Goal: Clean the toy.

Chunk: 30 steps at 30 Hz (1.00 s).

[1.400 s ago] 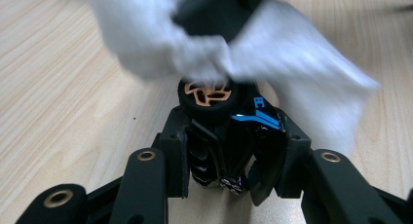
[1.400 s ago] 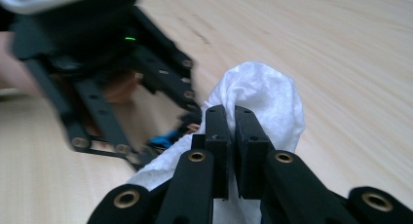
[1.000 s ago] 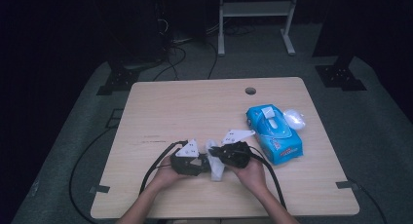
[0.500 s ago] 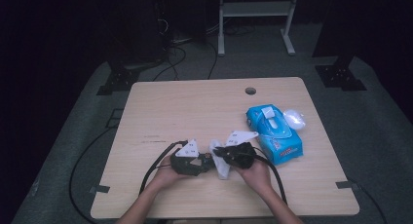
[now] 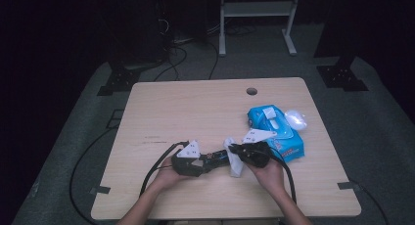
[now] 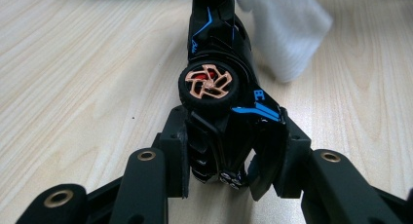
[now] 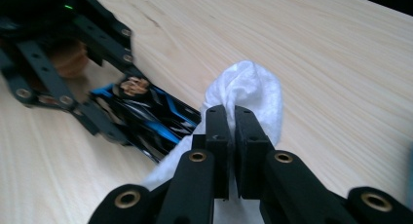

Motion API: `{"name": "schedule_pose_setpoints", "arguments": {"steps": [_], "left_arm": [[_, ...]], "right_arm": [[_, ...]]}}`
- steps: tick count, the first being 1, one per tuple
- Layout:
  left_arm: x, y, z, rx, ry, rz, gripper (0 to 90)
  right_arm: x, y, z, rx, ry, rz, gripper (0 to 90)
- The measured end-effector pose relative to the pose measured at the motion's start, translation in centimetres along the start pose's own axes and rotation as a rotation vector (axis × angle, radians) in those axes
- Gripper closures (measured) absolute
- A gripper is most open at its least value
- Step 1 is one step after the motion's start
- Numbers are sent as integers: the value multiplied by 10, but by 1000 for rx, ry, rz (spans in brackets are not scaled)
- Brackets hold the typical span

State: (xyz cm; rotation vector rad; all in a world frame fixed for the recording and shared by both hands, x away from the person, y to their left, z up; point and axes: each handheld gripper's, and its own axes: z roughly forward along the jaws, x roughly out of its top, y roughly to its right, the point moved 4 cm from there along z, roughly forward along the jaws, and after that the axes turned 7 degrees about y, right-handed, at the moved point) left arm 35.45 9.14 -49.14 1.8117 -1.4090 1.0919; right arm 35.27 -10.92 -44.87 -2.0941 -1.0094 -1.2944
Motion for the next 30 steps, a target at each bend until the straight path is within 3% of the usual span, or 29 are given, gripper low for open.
{"name": "schedule_pose_setpoints", "arguments": {"steps": [2, 5, 7, 12, 14, 19, 21, 23, 28, 30], "left_arm": [[0, 0, 0, 0, -2, -4, 582], [-1, 0, -2, 1, -8, 3, 582], [0, 0, -2, 4, -10, 8, 582], [0, 0, -1, 3, -5, 4, 582], [0, 0, -1, 4, -7, 6, 582], [0, 0, -1, 3, -6, 0, 582], [-1, 0, -1, 2, -8, -2, 582], [0, 0, -1, 6, -10, 8, 582], [0, 1, -1, 5, -8, 7, 582], [0, 0, -1, 6, -11, 12, 582]], "right_arm": [[2, -11, 9, 44, -5, -20, 853], [6, -18, 14, 48, -22, -65, 854], [6, -13, 12, 39, -28, -56, 854], [0, 6, -5, -53, -22, -33, 854], [0, 8, -5, -50, -21, -12, 854], [2, -11, 7, 17, -12, -62, 852], [4, -16, 11, 11, -17, -99, 853], [5, -11, 9, 7, -27, -85, 854], [-2, 12, -7, -72, -21, -32, 855], [-6, 19, -12, -80, -19, -5, 855]]}}
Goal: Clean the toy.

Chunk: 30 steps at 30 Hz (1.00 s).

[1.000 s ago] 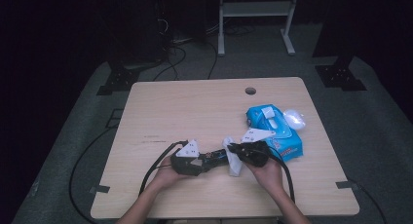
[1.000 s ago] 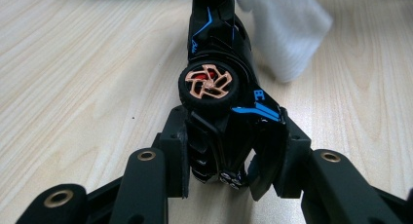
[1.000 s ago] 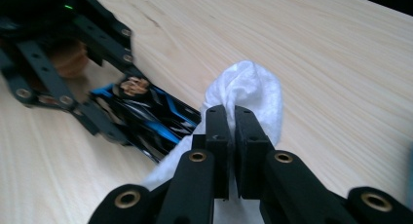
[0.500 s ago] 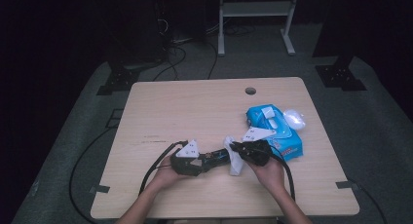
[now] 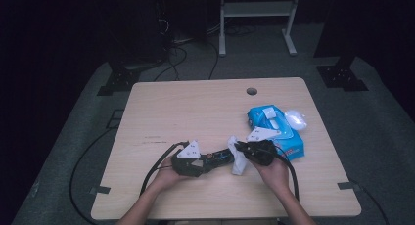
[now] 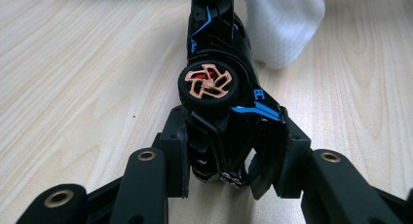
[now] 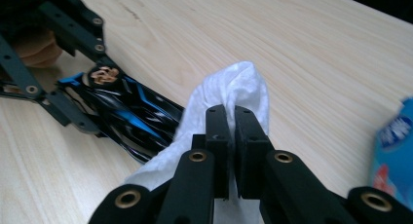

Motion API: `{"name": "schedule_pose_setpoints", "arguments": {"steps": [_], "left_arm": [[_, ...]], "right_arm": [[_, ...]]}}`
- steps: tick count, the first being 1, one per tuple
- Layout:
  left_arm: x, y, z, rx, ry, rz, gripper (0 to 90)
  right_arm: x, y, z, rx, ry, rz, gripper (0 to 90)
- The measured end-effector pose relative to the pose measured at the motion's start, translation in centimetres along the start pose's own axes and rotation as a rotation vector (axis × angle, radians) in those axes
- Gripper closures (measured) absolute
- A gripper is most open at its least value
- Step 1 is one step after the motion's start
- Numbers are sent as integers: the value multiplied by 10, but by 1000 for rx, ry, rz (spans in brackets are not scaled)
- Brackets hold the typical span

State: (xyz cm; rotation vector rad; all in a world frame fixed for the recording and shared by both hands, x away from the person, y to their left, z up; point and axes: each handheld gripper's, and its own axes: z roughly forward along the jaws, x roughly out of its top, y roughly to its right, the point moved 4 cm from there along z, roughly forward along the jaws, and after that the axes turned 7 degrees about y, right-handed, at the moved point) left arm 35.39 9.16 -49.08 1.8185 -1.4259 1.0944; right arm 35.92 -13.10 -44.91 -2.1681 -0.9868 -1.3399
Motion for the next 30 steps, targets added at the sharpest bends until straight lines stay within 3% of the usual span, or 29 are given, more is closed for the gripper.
{"name": "schedule_pose_setpoints", "arguments": {"steps": [3, 5, 9, 15, 19, 21, 30], "left_arm": [[0, 0, 0, -2, 0, 0, 583], [0, 0, 0, -2, 2, -5, 582], [0, 0, 0, -1, 2, -5, 582], [0, 0, 0, -1, 0, 1, 582], [0, 0, 0, 0, -1, 3, 582], [0, 0, 0, 0, 0, 2, 582], [0, 0, 1, 0, 3, 0, 582]], "right_arm": [[-3, 5, -6, -26, -4, 8, 855], [-5, 6, -7, -19, 7, 29, 854], [-2, -4, -3, 28, 34, 23, 854], [-1, -4, 0, 22, 16, 6, 855], [-6, 11, -10, -36, 8, 33, 855], [-7, 16, -16, -40, 23, 51, 855], [4, 21, -44, -40, 67, 28, 854]]}}
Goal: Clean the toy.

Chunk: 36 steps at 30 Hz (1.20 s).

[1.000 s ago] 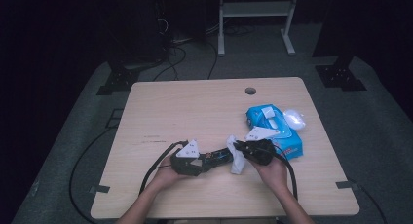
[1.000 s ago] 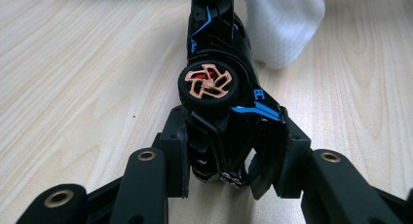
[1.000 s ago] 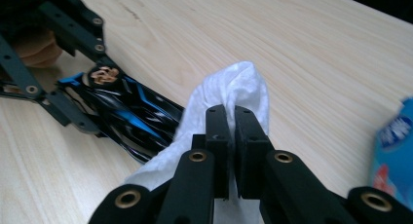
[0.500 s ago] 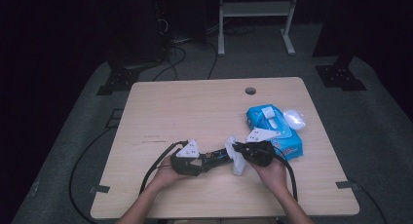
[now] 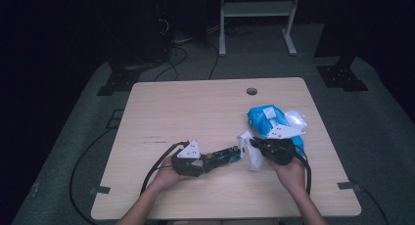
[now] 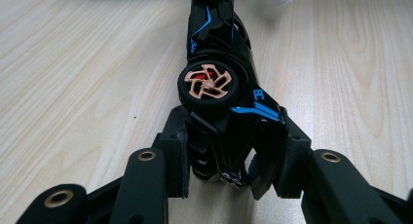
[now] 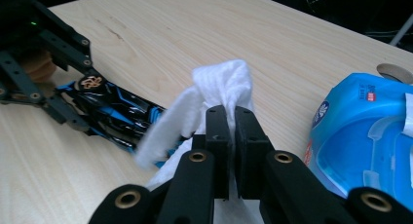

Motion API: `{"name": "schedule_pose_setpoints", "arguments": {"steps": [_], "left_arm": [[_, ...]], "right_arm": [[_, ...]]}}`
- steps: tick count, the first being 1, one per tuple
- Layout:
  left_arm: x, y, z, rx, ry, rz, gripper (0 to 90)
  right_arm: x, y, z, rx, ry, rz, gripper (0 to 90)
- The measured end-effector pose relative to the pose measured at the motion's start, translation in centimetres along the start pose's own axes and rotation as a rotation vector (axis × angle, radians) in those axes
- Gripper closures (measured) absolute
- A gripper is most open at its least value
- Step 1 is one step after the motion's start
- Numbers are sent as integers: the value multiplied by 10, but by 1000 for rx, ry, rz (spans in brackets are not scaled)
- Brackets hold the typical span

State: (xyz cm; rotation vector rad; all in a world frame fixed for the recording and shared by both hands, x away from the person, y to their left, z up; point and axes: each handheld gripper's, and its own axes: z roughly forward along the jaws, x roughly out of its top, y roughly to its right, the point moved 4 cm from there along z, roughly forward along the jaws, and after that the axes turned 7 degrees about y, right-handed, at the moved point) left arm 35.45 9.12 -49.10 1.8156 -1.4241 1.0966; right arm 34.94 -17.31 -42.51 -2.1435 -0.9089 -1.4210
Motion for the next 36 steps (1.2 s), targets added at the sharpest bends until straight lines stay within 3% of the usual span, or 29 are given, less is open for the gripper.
{"name": "schedule_pose_setpoints", "arguments": {"steps": [5, 10, 16, 22, 25, 28, 30, 33, 36], "left_arm": [[1, 1, 0, 4, -2, 5, 582], [0, 0, 0, -1, 0, 2, 582], [1, 0, 0, 3, -5, 10, 582], [0, 0, 0, 4, -5, 9, 580], [0, 0, 0, 2, -2, 7, 581], [1, 1, 2, 0, 1, 10, 582], [1, 2, 2, -2, -1, 12, 582], [0, 0, 2, -5, -1, 1, 582], [1, 0, 2, -4, -2, 4, 582]], "right_arm": [[-2, -7, 11, 53, -27, 1, 837], [-1, -18, 33, 131, -61, 13, 679], [1, -29, 54, 176, -83, 24, 596], [-1, -30, 60, 129, -62, 13, 759], [-2, -31, 57, 108, -62, -37, 836], [-2, -29, 53, 106, -71, -46, 854], [-2, -26, 48, 76, -64, -50, 857], [-2, -13, 35, 40, -25, -6, 857], [-6, 2, 24, 14, -31, 28, 857]]}}
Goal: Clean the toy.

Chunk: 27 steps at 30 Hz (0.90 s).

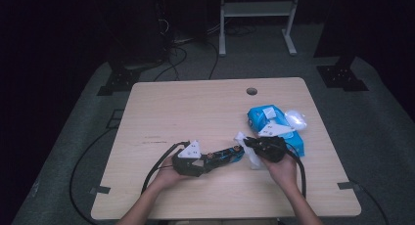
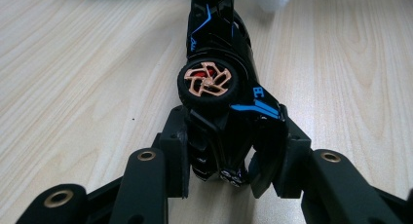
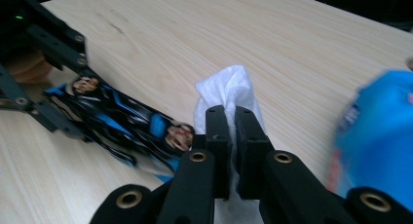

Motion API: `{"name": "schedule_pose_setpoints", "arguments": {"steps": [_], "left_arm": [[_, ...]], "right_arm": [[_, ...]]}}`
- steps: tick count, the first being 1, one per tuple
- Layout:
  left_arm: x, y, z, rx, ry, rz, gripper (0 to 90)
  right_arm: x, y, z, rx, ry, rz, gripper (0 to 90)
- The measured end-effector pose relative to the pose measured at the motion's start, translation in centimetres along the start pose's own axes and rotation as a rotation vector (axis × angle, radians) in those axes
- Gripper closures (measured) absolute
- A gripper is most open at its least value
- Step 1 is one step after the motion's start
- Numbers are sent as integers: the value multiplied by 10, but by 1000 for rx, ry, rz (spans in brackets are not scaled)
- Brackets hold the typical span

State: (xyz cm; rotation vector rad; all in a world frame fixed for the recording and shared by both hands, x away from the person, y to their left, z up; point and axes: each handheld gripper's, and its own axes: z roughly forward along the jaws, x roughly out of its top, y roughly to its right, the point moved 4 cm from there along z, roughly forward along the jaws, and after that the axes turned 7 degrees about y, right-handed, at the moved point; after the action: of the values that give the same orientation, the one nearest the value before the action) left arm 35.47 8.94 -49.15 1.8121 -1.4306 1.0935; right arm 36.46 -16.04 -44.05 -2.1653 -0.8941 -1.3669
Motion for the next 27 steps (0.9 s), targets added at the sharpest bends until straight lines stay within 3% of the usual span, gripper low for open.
{"name": "schedule_pose_setpoints", "arguments": {"steps": [4, 10, 13, 17, 19, 24, 27], "left_arm": [[0, 0, 1, 3, 1, 0, 582], [0, 0, 1, 6, -1, 0, 582], [0, 0, 1, 5, -1, 0, 582], [0, 0, 1, 2, 0, 2, 582], [1, 0, 1, 4, -2, 4, 582], [0, 0, 1, 4, -4, 1, 582], [1, 0, 1, 4, -4, 4, 582]], "right_arm": [[-6, 2, -2, 6, -13, 15, 857], [0, -23, 15, 81, -23, -40, 856], [-1, -19, 15, 63, -39, -55, 856], [-3, -14, 13, 49, -35, -25, 857], [-2, -20, 16, 67, -34, -29, 857], [2, -42, 31, 173, -15, -22, 857], [4, -41, 32, 167, -29, -40, 857]]}}
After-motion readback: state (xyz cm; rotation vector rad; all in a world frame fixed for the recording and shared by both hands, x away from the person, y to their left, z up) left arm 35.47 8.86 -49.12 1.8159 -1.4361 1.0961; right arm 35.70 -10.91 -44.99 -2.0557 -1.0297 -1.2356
